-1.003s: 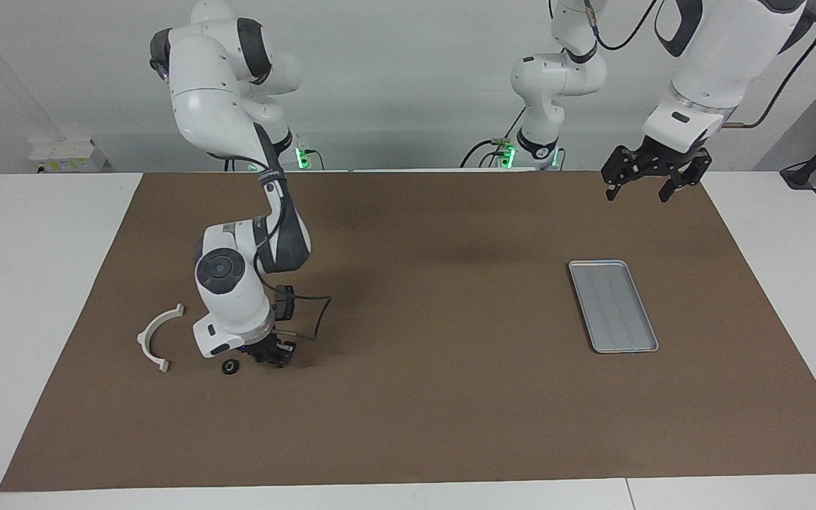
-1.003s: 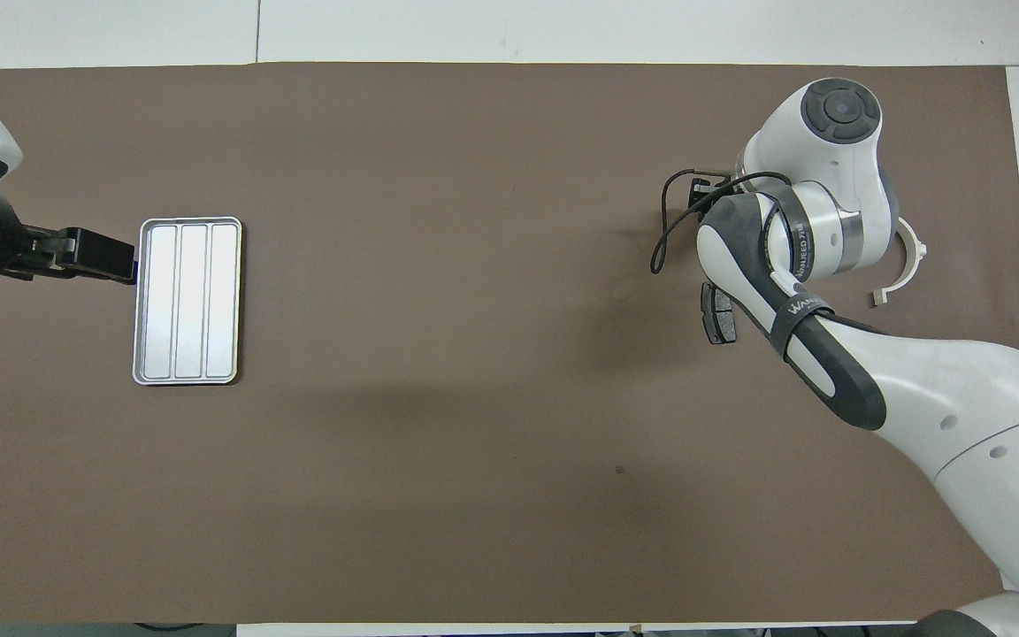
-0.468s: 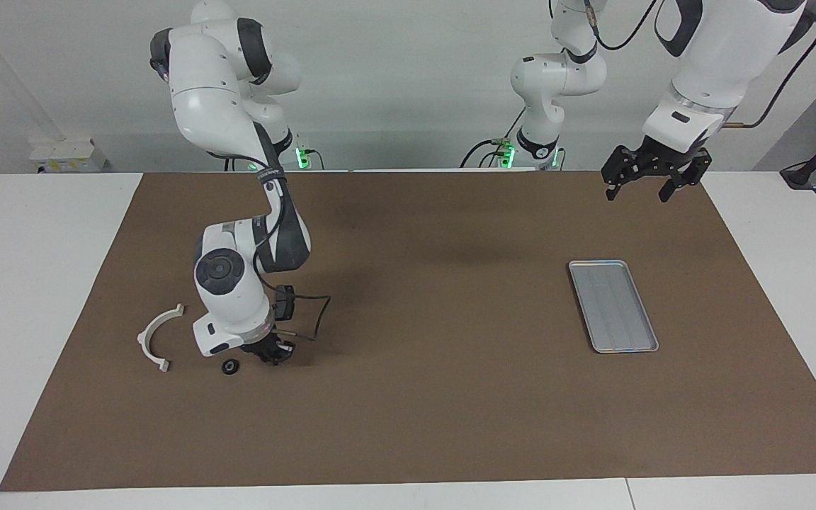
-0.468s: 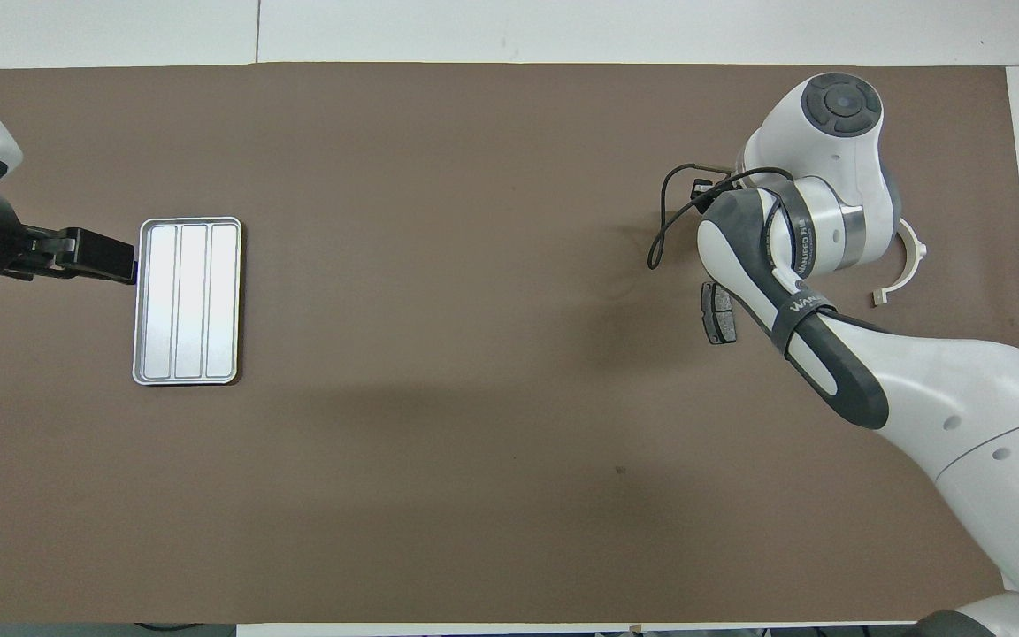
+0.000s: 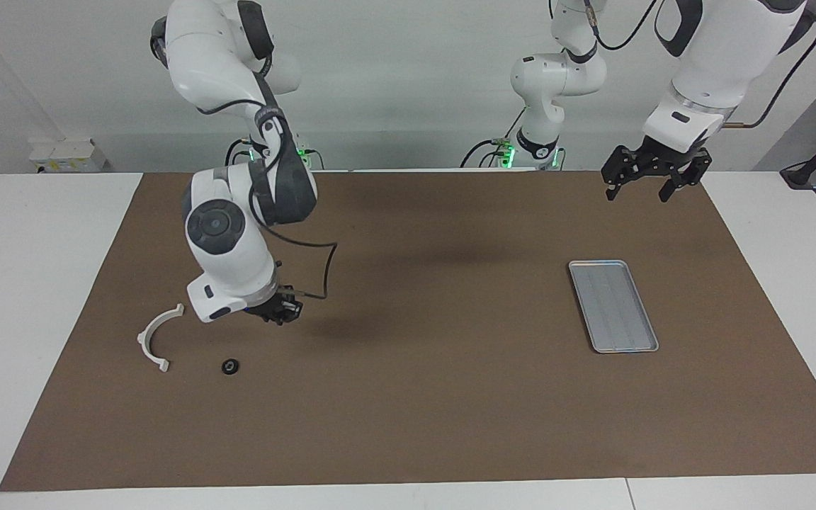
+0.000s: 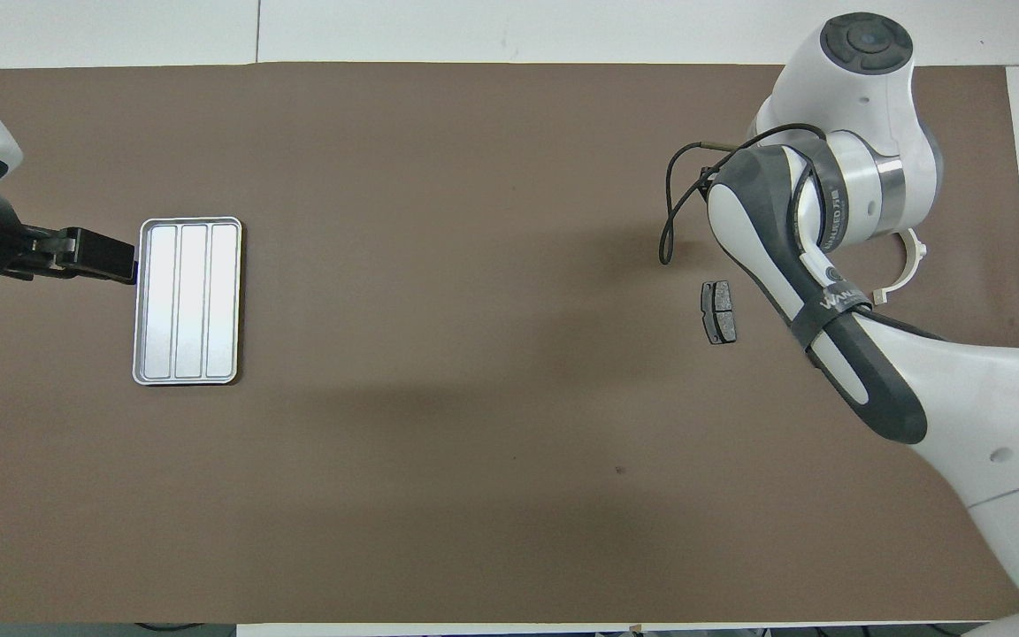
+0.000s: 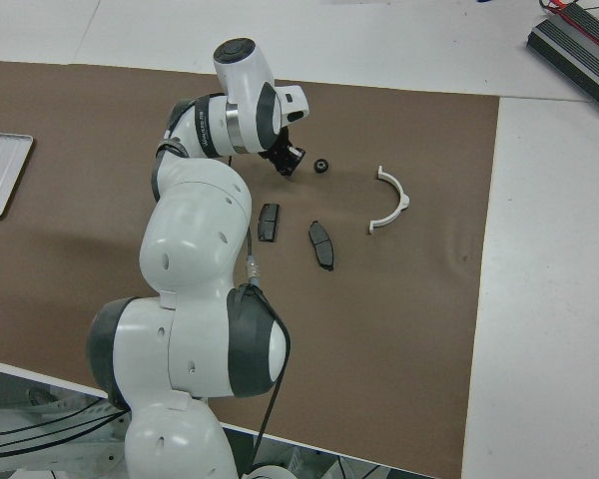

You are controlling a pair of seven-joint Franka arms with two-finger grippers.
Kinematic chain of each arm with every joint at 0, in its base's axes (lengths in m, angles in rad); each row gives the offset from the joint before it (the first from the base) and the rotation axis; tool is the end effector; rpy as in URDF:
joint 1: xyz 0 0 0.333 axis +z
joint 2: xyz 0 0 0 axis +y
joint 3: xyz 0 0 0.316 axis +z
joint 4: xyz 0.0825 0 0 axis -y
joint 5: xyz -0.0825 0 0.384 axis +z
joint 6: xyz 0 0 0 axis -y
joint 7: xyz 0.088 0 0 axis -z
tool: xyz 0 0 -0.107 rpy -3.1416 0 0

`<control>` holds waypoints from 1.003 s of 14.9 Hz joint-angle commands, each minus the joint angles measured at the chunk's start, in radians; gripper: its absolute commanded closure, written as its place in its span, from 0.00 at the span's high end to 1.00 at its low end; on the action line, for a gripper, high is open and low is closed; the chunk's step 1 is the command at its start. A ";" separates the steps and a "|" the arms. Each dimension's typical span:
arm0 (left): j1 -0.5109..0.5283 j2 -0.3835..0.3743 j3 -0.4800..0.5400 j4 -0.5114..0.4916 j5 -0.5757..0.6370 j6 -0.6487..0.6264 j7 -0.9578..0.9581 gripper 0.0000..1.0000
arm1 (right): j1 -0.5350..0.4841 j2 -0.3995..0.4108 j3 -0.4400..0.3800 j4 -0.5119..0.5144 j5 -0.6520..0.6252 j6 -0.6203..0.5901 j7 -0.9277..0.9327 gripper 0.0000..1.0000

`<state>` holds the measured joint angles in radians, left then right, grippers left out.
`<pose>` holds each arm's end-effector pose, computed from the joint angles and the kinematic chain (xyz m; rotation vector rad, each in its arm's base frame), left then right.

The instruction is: Pick bearing gear from pile to tray

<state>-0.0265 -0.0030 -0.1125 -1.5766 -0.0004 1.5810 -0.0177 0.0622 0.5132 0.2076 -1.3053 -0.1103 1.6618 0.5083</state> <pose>0.5492 -0.0770 0.6243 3.1351 -0.1904 0.0115 0.6738 0.1451 0.4395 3.0520 -0.3665 -0.2049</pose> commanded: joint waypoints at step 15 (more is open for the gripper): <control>0.002 -0.020 0.002 -0.022 -0.004 0.002 -0.007 1.00 | 0.412 0.088 0.079 -0.137 -0.058 0.389 1.050 0.00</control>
<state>-0.0265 -0.0030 -0.1125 -1.5766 -0.0004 1.5810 -0.0177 0.4506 0.5320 0.2886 -1.4472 -0.1015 1.9792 1.4838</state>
